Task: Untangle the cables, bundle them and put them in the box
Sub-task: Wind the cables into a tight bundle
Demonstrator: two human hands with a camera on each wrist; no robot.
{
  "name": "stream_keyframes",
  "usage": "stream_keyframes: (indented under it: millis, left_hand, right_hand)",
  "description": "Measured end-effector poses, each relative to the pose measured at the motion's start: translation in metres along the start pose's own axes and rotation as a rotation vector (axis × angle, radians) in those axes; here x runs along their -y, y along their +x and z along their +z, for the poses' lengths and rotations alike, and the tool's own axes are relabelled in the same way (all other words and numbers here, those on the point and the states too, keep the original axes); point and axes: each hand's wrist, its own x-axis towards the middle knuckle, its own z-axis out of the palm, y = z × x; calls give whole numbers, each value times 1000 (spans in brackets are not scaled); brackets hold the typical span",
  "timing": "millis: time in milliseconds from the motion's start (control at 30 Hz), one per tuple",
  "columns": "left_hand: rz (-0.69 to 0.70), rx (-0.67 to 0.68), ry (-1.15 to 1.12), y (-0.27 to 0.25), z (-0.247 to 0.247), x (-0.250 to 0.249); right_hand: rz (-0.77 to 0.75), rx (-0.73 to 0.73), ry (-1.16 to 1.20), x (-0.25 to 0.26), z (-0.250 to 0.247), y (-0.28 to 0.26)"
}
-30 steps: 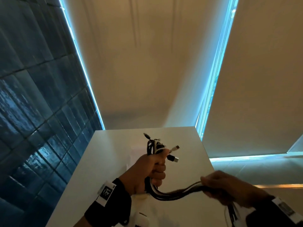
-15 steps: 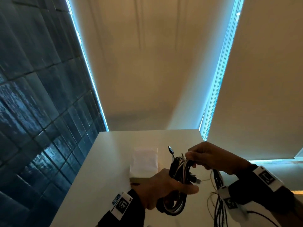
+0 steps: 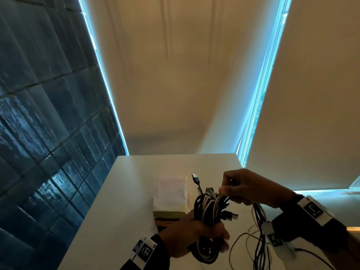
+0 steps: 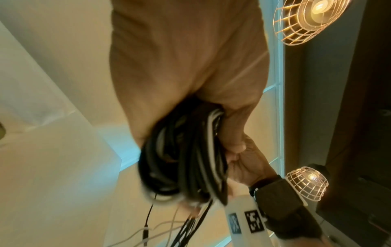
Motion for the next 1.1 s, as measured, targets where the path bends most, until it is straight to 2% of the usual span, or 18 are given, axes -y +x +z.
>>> stream_keyframes:
  millis: [67, 200, 333, 400, 500, 567, 633, 700, 767, 833, 867, 1000, 1100]
  left_hand:
    - [17, -8, -52, 0, 0, 4]
    - [6, -57, -146, -4, -4, 5]
    - [34, -61, -166, -16, -14, -3]
    - [24, -91, -141, -18, -19, -1]
    - [52, -187, -127, -14, -23, 4]
    - [57, -267, -120, -8, -21, 5]
    - [53, -321, -146, 0, -18, 6]
    - [62, -360, -190, 7, -17, 7]
    - [81, -384, -218, 14, -16, 8]
    - [116, -395, -236, 20, -14, 11]
    - [145, -397, -254, 23, -12, 12]
    - [191, -400, -358, 24, -4, 3]
    - [155, -394, -367, 25, -10, 2]
  right_hand:
    - [21, 31, 14, -7, -4, -1]
    - [78, 220, 13, -29, -12, -12]
    - [121, 297, 203, -54, -17, -29]
    - [160, 246, 343, -63, -18, -35]
    - [183, 69, 542, -56, -11, -36]
    - [157, -89, 704, -42, -1, -30]
    - [146, -284, 760, -23, 16, -22]
    - [126, -438, 624, -2, 38, -16]
    - [71, -509, 162, 15, 59, -13]
    - [7, -430, -355, 29, 80, -8]
    - [-11, -390, -486, 32, 89, -4]
    - [54, -283, -556, 26, 114, 15]
    - [136, -192, -599, 21, 120, 14]
